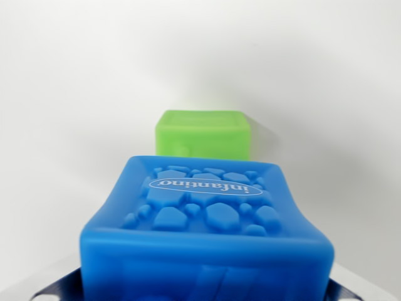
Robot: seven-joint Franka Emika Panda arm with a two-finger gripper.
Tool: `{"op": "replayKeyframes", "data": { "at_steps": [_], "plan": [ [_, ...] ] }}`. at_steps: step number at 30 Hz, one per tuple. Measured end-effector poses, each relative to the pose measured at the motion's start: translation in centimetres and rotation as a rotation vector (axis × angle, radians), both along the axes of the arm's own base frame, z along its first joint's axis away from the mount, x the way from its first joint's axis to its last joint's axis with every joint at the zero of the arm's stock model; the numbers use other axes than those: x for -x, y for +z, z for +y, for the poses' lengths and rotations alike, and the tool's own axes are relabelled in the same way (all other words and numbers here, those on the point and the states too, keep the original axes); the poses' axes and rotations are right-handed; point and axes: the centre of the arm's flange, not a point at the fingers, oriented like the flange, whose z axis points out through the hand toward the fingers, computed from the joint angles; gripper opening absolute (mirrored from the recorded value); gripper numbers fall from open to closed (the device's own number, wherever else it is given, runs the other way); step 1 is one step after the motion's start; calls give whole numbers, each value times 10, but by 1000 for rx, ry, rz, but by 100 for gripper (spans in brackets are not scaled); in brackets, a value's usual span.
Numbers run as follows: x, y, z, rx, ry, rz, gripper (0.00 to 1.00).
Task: Stack cube
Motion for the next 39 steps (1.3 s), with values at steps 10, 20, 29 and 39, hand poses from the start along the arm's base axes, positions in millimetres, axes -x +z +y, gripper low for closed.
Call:
{"op": "replayKeyframes", "data": {
  "at_steps": [10,20,29,39],
  "plan": [
    [1,-26,0,1,1,1,0],
    [1,-44,-1,2,2,1,0],
    [1,-54,-1,2,2,1,0],
    [1,-58,-1,1,2,0,100]
  ]
}}
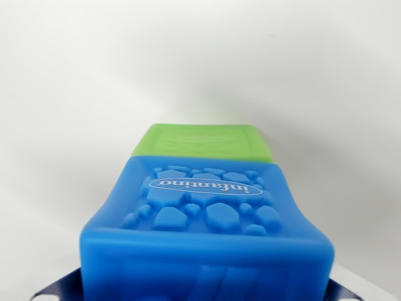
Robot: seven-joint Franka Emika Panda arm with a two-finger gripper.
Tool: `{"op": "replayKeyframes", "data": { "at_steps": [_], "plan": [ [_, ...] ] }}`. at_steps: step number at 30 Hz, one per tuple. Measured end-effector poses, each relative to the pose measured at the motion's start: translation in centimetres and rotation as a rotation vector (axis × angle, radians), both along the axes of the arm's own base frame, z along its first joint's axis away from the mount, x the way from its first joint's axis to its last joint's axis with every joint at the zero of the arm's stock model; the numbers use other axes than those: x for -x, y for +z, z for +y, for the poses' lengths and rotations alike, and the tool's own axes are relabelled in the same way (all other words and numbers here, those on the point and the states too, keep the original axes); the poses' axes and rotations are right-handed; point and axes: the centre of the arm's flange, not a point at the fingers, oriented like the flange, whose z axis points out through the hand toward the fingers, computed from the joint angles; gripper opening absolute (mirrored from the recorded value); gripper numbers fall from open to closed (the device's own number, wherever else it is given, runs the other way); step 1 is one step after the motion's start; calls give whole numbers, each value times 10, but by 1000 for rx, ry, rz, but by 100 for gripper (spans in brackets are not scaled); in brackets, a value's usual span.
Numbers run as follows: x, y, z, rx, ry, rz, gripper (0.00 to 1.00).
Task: Stack cube
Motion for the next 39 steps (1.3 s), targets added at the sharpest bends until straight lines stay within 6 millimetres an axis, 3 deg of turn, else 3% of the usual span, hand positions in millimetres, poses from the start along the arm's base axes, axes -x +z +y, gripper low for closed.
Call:
{"op": "replayKeyframes", "data": {
  "at_steps": [39],
  "plan": [
    [-1,4,0,-1,0,-2,100]
  ]
}}
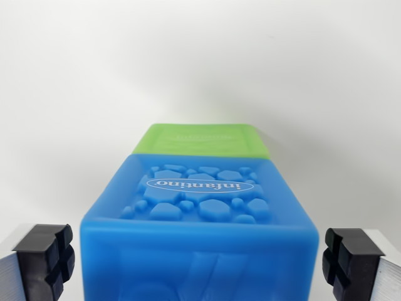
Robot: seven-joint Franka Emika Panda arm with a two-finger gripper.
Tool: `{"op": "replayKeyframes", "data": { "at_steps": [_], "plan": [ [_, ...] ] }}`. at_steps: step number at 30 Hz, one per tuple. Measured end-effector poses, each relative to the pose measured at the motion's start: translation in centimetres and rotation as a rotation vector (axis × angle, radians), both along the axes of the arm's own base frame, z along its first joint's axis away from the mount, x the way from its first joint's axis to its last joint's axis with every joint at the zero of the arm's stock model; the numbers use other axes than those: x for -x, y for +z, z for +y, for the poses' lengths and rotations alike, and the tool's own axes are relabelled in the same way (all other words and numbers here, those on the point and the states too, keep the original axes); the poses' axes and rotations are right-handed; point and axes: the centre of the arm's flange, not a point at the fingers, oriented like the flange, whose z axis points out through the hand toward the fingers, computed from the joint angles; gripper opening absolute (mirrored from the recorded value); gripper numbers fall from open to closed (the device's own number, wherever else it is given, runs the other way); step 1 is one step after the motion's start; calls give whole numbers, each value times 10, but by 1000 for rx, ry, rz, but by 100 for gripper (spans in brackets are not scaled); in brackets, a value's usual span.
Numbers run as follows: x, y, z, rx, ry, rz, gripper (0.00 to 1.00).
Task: Stack cube
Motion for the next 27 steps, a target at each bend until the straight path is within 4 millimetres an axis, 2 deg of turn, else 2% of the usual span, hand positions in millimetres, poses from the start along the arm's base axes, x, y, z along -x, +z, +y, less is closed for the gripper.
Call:
{"op": "replayKeyframes", "data": {
  "at_steps": [13,27],
  "plan": [
    [-1,29,0,-2,0,-3,100],
    [0,78,0,-4,0,-5,100]
  ]
}}
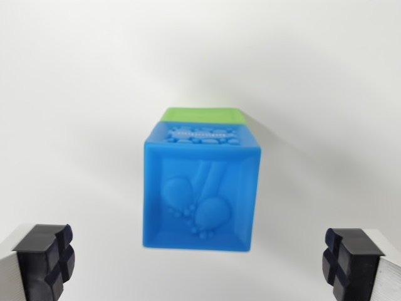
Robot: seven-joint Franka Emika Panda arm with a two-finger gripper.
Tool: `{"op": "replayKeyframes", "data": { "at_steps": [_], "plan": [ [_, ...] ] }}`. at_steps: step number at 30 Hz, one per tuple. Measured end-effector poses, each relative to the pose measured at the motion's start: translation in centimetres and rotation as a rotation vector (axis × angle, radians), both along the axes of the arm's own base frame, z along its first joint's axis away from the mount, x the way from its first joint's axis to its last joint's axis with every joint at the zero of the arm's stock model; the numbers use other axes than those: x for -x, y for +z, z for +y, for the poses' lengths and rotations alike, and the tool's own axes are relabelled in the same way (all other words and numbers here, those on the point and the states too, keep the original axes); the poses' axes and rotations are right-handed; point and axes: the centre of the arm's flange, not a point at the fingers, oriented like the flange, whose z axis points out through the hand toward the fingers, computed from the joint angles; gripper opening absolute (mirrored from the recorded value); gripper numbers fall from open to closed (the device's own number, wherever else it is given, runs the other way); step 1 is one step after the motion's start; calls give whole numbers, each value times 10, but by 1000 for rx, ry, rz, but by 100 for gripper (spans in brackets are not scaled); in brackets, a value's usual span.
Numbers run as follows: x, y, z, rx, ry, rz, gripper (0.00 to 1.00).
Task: Stack cube
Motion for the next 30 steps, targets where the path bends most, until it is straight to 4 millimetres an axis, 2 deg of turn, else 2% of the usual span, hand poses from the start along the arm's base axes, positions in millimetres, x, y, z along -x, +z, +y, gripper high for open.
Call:
{"op": "replayKeyframes", "data": {
  "at_steps": [30],
  "plan": [
    [0,125,0,-2,1,0,100]
  ]
}}
